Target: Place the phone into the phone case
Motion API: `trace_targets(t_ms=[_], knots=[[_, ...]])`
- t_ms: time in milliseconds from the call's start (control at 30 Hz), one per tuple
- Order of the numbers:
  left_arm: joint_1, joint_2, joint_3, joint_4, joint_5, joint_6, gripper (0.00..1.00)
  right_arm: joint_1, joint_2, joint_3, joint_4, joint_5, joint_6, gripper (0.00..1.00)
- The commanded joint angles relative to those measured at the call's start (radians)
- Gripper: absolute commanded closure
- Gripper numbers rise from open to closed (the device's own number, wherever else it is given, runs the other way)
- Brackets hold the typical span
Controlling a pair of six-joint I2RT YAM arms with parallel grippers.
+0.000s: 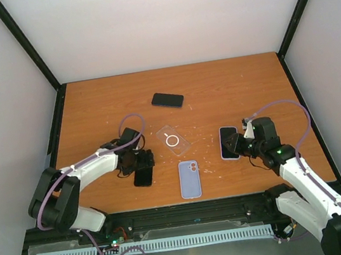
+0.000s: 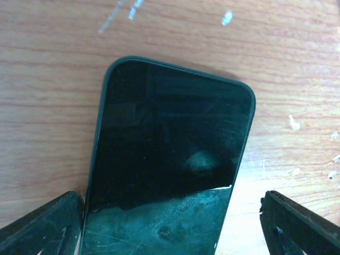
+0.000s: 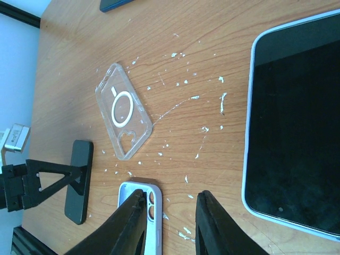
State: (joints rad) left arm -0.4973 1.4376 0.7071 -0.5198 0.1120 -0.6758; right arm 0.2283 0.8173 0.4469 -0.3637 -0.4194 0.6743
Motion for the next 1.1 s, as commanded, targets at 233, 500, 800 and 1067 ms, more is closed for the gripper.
trace_targets(t_ms=[233, 500, 800, 1067], knots=[[-0.115, 0.132, 0.075, -0.093, -0.144, -0.052, 0.16, 0.035, -0.028, 0.006, -0.017, 0.000, -0.018, 0.71], [-0.154, 0.183, 0.109, -0.107, -0.179, -0.040, 0.17, 0.049, 0.016, 0.014, 0.006, 0.010, -0.023, 0.68], [-0.161, 0.216, 0.118, -0.118, -0.208, -0.020, 0.17, 0.064, 0.040, 0.021, 0.026, 0.027, -0.016, 0.64], [-0.174, 0.225, 0.134, -0.109, -0.195, 0.042, 0.13, 0.095, 0.097, 0.031, 0.070, 0.043, 0.000, 0.52]])
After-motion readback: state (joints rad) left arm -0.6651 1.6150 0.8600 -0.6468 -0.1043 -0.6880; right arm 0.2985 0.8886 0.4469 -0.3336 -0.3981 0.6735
